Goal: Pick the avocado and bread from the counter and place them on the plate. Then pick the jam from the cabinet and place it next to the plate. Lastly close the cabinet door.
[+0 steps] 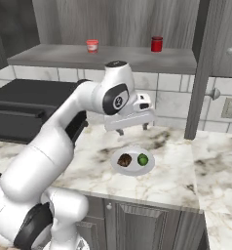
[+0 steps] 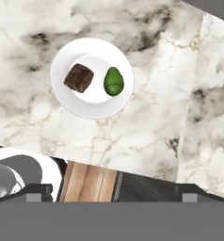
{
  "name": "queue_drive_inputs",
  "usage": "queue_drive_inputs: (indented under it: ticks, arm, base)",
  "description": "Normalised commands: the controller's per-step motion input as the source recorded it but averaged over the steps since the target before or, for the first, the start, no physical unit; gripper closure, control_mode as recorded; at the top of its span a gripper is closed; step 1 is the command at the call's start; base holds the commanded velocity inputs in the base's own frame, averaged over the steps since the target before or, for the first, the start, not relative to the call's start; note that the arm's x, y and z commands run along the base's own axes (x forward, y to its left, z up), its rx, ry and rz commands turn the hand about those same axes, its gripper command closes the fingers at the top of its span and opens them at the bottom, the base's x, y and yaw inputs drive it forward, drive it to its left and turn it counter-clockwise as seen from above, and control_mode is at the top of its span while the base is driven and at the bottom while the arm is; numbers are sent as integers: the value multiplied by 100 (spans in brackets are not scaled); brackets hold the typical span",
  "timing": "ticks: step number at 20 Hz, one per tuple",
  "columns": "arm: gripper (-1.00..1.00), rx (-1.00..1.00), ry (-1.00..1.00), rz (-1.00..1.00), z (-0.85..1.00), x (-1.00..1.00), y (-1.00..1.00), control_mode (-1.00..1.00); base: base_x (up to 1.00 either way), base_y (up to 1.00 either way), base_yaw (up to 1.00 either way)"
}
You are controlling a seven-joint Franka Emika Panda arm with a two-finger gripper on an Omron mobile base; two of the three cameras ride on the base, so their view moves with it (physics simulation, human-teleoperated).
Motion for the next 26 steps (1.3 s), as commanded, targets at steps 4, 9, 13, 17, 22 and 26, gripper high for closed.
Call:
queue_drive_inputs:
  ticks: [4, 9, 13, 17, 22, 26]
  arm:
    - [-100, 0, -15, 15, 40, -11, 30, -100]
    - [-100, 0, -18, 8, 42, -8, 32, -100]
    - [-100, 0, -19, 3, 40, -2, 34, -100]
    - [-100, 0, -13, 0, 42, 0, 34, -100]
    - [-100, 3, -16, 0, 37, 0, 33, -100]
    - [-100, 11, -19, 0, 21, 5, 30, -100]
  base:
    - [0, 0, 0]
    - [0, 0, 0]
    - [0, 0, 0]
    - [0, 0, 0]
    - [0, 0, 0]
    - [0, 0, 0]
